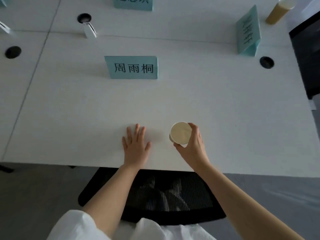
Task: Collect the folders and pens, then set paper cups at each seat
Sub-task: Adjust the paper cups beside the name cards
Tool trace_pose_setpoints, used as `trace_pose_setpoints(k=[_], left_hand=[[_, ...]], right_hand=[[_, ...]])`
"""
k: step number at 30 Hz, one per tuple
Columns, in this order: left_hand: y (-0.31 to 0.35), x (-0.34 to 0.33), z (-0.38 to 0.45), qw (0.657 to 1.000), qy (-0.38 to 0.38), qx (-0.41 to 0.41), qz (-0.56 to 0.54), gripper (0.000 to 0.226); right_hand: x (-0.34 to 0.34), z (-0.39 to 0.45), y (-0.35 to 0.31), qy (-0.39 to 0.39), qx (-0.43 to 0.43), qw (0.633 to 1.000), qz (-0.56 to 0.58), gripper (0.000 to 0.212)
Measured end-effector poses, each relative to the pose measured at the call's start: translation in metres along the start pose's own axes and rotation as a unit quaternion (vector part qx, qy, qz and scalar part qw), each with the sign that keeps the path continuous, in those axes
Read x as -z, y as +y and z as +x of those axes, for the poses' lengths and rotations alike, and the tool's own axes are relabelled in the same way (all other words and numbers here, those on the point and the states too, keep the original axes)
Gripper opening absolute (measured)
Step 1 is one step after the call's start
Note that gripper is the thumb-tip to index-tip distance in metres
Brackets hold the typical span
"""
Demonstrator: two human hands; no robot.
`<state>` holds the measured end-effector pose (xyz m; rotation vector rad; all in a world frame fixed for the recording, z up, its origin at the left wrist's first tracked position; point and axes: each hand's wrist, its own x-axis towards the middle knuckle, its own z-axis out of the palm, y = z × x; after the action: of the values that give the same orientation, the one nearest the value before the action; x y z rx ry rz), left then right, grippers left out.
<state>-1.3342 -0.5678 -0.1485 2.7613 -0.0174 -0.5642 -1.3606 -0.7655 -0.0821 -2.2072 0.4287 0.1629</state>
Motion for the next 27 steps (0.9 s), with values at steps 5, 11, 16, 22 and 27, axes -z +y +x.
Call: trace_pose_setpoints(k=[5,11,16,22,27], left_hand=[[0.025,0.009,0.021,0.997,0.043,0.028,-0.049,0.065],[0.044,0.013,0.080,0.988,0.119,-0.010,-0.093,0.063],[0.053,-0.006,0.098,0.990,0.141,0.025,-0.007,0.068],[0.053,-0.011,0.099,0.986,0.159,0.027,0.042,0.069],[0.053,-0.011,0.101,0.985,0.165,0.030,0.048,0.069]], right_hand=[[0.025,0.048,-0.013,0.030,0.030,0.999,0.015,0.074],[0.031,0.138,-0.045,0.053,0.053,0.997,0.021,0.073],[0.017,0.205,-0.062,0.060,0.086,0.994,0.024,0.072],[-0.001,0.250,-0.066,0.043,0.087,0.995,0.026,0.078],[-0.009,0.266,-0.068,0.026,0.083,0.996,0.009,0.077]])
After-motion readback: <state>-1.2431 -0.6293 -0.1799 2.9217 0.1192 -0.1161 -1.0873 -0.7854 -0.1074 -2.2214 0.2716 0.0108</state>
